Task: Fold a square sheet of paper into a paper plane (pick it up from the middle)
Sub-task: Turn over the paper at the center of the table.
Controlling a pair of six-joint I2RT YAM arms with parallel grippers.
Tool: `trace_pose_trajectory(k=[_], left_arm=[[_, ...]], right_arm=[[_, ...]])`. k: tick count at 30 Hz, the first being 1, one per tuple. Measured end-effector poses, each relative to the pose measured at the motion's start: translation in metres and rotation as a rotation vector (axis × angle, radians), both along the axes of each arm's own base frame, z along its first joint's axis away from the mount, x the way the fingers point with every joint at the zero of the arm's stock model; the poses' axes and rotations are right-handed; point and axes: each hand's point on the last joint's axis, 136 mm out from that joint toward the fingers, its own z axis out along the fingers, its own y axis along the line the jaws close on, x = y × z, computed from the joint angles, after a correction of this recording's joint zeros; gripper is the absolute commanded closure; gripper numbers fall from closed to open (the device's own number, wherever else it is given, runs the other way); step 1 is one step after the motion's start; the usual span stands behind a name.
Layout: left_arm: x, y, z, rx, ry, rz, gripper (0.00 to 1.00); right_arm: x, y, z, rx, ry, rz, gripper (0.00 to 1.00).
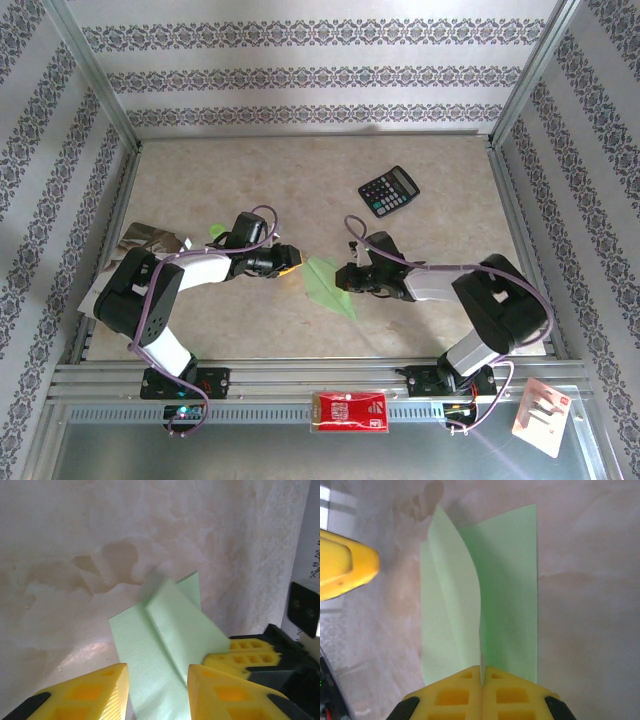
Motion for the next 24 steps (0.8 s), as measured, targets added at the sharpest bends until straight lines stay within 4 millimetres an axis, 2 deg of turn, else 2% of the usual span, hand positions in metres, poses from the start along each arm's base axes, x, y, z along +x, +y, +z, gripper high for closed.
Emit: trace_pose_trajectory(k=[4, 6, 9, 12, 14, 17, 20, 24], left_arm=[[0.000, 0.004, 0.018, 0.000, -0.033, 0.013, 0.64], [0.001, 0.006, 0.030, -0.005, -0.062, 0.023, 0.64], [0.003, 0.011, 0.042, -0.005, -0.090, 0.042, 0.63], [0.007, 0.020, 0.044, 0.011, -0.097, 0.070, 0.63], [0.009, 0.025, 0.042, 0.023, -0.093, 0.090, 0.63], [0.012, 0.033, 0.038, 0.040, -0.080, 0.116, 0.63], [0.017, 0.046, 0.035, 0.059, -0.072, 0.153, 0.63], [0.025, 0.072, 0.028, 0.105, -0.060, 0.222, 0.62]], right_arm=[[0.015, -0.033, 0.047, -0.019, -0.120, -0.088, 1.00], [0.019, -0.055, 0.077, -0.101, -0.210, -0.148, 1.00], [0.021, -0.079, 0.120, -0.237, -0.343, -0.215, 1.00], [0.016, -0.095, 0.150, -0.407, -0.447, -0.268, 1.00], [0.011, -0.097, 0.153, -0.537, -0.480, -0.269, 1.00], [0.007, -0.095, 0.143, -0.762, -0.496, -0.244, 1.00], [0.012, -0.082, 0.118, -0.987, -0.486, -0.200, 1.00], [0.015, -0.057, 0.077, -1.171, -0.453, -0.133, 0.99]])
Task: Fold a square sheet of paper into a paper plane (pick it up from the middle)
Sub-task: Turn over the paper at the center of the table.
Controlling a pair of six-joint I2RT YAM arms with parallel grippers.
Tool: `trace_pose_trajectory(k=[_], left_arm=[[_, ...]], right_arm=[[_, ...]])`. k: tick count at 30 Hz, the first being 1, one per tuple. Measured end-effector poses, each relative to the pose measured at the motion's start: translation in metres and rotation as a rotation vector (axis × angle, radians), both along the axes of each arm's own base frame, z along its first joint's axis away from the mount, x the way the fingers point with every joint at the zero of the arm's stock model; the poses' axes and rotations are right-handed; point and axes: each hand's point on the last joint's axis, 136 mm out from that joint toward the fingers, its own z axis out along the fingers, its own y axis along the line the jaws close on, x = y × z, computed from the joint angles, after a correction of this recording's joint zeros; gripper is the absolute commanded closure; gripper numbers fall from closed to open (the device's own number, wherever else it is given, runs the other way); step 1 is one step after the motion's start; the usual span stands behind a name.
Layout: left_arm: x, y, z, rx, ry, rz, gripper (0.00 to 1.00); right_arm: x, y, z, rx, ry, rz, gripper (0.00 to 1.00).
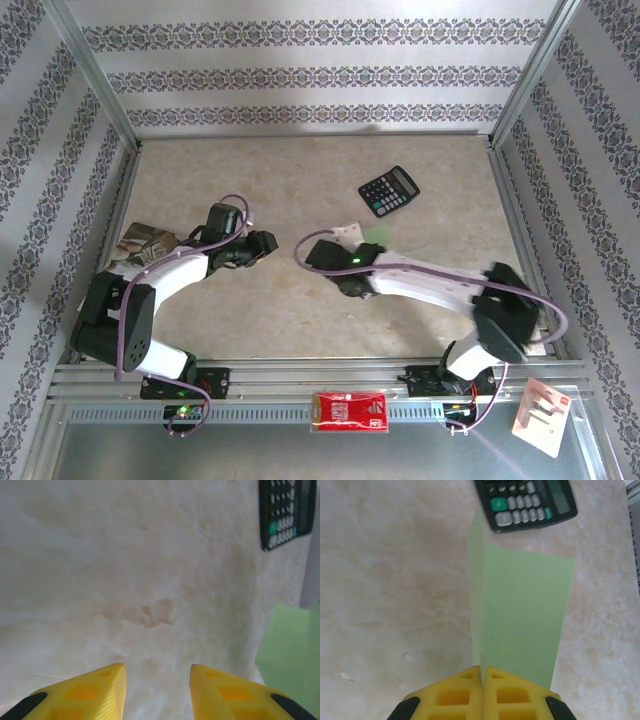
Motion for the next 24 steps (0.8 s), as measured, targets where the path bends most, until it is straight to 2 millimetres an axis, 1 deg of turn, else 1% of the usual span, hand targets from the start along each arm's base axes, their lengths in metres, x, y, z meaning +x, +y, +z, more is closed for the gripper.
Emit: trace_pose_trajectory(k=[3, 5, 8, 10, 12, 15, 17, 18, 20, 21, 22, 24], left_arm=[[0.005, 0.019, -0.004, 0.025, 0.012, 0.051, 0.62], [0.008, 0.030, -0.006, 0.034, 0.016, 0.077, 0.62], [0.010, 0.040, -0.007, 0.045, 0.019, 0.102, 0.61], [0.008, 0.042, -0.007, 0.048, 0.020, 0.104, 0.61], [0.005, 0.042, -0.006, 0.048, 0.019, 0.102, 0.60], [-0.003, 0.041, -0.006, 0.038, 0.021, 0.096, 0.60], [-0.012, 0.038, -0.008, 0.017, 0.034, 0.086, 0.61], [-0.018, 0.033, -0.009, 0.004, 0.045, 0.078, 0.60], [-0.031, 0.015, -0.010, -0.020, 0.059, 0.036, 0.61], [-0.040, 0.000, -0.009, -0.032, 0.063, -0.004, 0.61], [-0.050, -0.017, -0.006, -0.043, 0.063, -0.051, 0.62], [-0.065, -0.045, 0.000, -0.062, 0.055, -0.128, 0.66]], right_arm=[[0.002, 0.026, -0.031, -0.065, 0.041, 0.001, 0.97], [0.002, 0.042, -0.049, -0.081, 0.060, 0.002, 0.93], [-0.002, 0.057, -0.073, -0.079, 0.100, 0.004, 0.86], [-0.004, 0.066, -0.081, -0.053, 0.122, 0.006, 0.79], [-0.005, 0.075, -0.083, -0.013, 0.136, 0.011, 0.74], [-0.005, 0.092, -0.075, 0.067, 0.147, 0.036, 0.73], [-0.007, 0.100, -0.062, 0.137, 0.149, 0.055, 0.72], [-0.009, 0.102, -0.050, 0.189, 0.146, 0.070, 0.71], [-0.015, 0.097, -0.027, 0.302, 0.147, 0.091, 0.70], [-0.018, 0.091, -0.013, 0.372, 0.150, 0.101, 0.70], [-0.020, 0.081, -0.002, 0.444, 0.153, 0.105, 0.70], [-0.019, 0.060, 0.010, 0.566, 0.158, 0.095, 0.72]])
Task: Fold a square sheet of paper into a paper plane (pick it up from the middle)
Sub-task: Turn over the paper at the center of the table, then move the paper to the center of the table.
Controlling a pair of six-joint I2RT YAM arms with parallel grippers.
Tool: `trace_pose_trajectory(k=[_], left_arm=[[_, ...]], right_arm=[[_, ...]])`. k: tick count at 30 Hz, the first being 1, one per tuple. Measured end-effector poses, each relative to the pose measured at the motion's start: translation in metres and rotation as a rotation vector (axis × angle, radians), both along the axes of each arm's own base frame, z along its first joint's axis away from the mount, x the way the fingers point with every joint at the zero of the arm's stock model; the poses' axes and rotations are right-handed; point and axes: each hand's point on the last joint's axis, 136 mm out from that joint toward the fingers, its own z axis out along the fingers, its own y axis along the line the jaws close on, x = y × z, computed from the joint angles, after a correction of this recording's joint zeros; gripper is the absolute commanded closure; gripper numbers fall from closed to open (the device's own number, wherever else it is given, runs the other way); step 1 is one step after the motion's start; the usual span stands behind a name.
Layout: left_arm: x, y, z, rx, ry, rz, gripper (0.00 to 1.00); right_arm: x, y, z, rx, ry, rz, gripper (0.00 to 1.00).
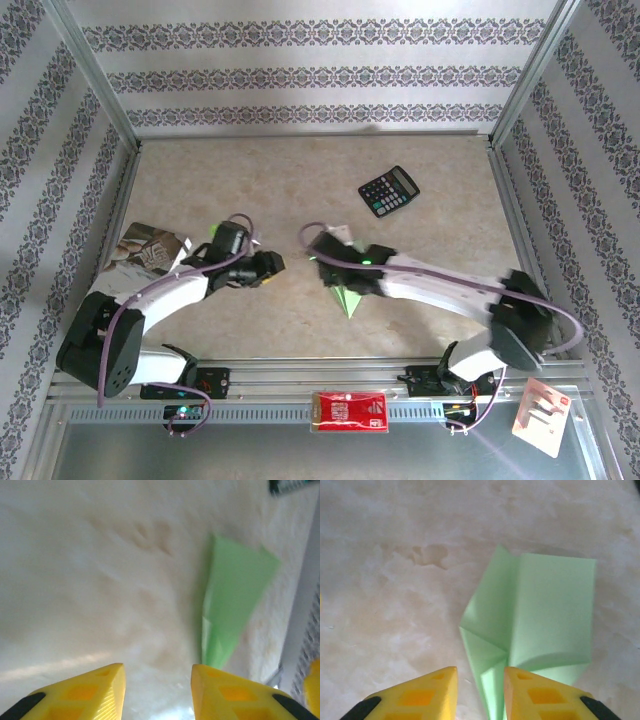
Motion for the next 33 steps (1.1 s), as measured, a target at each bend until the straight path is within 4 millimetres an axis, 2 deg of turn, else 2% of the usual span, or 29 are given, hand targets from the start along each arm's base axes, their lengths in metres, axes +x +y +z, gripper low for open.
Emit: trace_pose_trajectory(k=[2, 4, 6, 9, 12, 21, 27, 33], left_arm=[[-0.012, -0.025, 0.005, -0.025, -0.006, -0.063, 0.72], [-0.018, -0.046, 0.005, -0.037, 0.006, -0.106, 0.79], [-0.013, -0.063, 0.001, -0.041, 0.020, -0.131, 0.83], [-0.002, -0.082, -0.011, -0.050, 0.051, -0.152, 0.88], [0.005, -0.092, -0.027, -0.048, 0.088, -0.165, 0.89], [0.020, -0.105, -0.048, -0.016, 0.100, -0.204, 0.91], [0.025, -0.099, -0.061, 0.010, 0.111, -0.210, 0.91], [0.034, -0.085, -0.061, 0.018, 0.109, -0.187, 0.83]], right_arm=[[0.003, -0.021, -0.005, 0.073, 0.033, -0.028, 0.77], [0.005, -0.038, -0.026, 0.103, 0.090, -0.052, 0.81], [0.001, -0.046, -0.049, 0.122, 0.153, -0.060, 0.86], [-0.008, -0.050, -0.074, 0.150, 0.223, -0.059, 0.88], [-0.009, -0.044, -0.080, 0.193, 0.235, -0.044, 0.90], [-0.002, -0.022, -0.086, 0.276, 0.240, -0.020, 0.93], [-0.008, -0.008, -0.091, 0.285, 0.252, 0.004, 0.93], [-0.013, 0.003, -0.099, 0.282, 0.277, 0.012, 0.94]])
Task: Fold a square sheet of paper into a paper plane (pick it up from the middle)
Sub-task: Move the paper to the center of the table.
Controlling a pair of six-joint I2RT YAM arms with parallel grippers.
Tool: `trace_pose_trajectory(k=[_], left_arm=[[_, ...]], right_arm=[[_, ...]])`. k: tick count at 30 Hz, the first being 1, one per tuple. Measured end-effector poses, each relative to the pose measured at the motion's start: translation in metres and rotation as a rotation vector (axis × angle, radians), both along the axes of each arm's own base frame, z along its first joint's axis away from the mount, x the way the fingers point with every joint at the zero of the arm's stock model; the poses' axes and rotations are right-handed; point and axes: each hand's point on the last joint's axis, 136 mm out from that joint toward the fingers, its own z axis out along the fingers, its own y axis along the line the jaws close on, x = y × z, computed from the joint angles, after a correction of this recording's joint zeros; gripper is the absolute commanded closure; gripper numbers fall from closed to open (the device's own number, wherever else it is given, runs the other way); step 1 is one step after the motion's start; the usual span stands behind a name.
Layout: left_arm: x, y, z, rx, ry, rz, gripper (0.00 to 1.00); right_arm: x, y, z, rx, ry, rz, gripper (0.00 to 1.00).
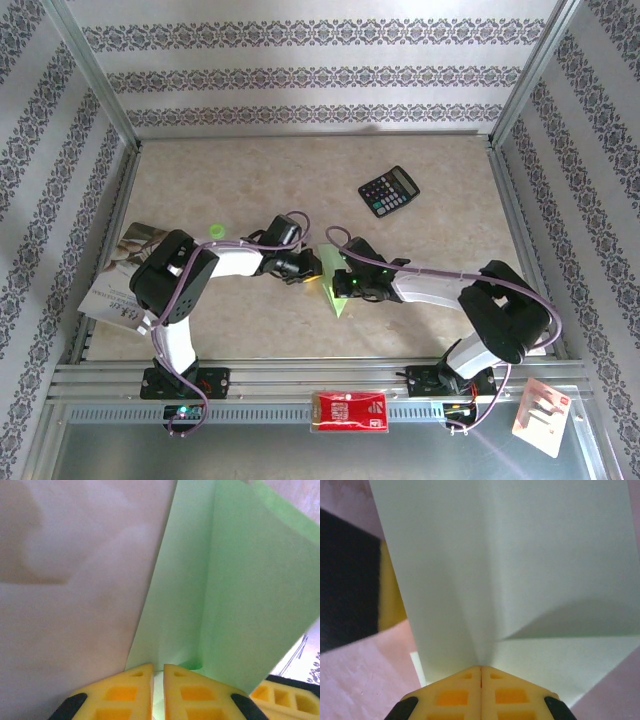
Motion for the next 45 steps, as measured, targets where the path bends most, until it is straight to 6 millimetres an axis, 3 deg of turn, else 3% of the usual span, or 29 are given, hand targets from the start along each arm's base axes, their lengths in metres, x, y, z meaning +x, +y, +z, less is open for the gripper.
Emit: trace_pose_trajectory(k=[6, 9, 13, 16, 21, 27, 32, 36, 40, 45], left_arm=[[0.010, 0.032, 0.015, 0.039, -0.038, 0.068, 0.70], [0.013, 0.044, 0.029, 0.060, -0.078, 0.092, 0.70], [0.006, 0.045, 0.047, 0.031, -0.114, 0.093, 0.78], [-0.004, 0.033, 0.052, -0.018, -0.094, 0.070, 0.86], [-0.016, 0.007, 0.041, -0.067, -0.035, 0.012, 0.91], [-0.008, 0.002, 0.017, -0.032, 0.010, 0.003, 0.93], [-0.011, 0.004, -0.004, -0.013, 0.050, -0.038, 0.95], [-0.012, 0.005, -0.003, -0.017, 0.042, -0.100, 0.95], [-0.025, 0.004, -0.002, -0.024, 0.046, -0.191, 0.95], [-0.038, 0.006, -0.003, -0.028, 0.047, -0.270, 0.95]], right_arm=[[-0.001, 0.010, -0.004, 0.001, 0.012, -0.001, 0.93], [-0.001, 0.016, -0.005, 0.002, 0.016, -0.004, 0.93], [0.000, 0.023, -0.005, 0.015, 0.015, -0.013, 0.92], [0.002, 0.025, -0.005, 0.030, 0.015, -0.028, 0.92], [0.006, 0.029, -0.001, 0.057, 0.007, -0.046, 0.92], [0.002, 0.023, 0.007, 0.083, -0.011, -0.053, 0.90], [0.008, 0.002, 0.036, 0.142, -0.060, -0.089, 0.84], [0.016, -0.020, 0.054, 0.176, -0.082, -0.118, 0.79], [0.014, -0.037, 0.057, 0.174, -0.057, -0.118, 0.74], [0.002, -0.036, 0.049, 0.191, 0.007, -0.102, 0.68]])
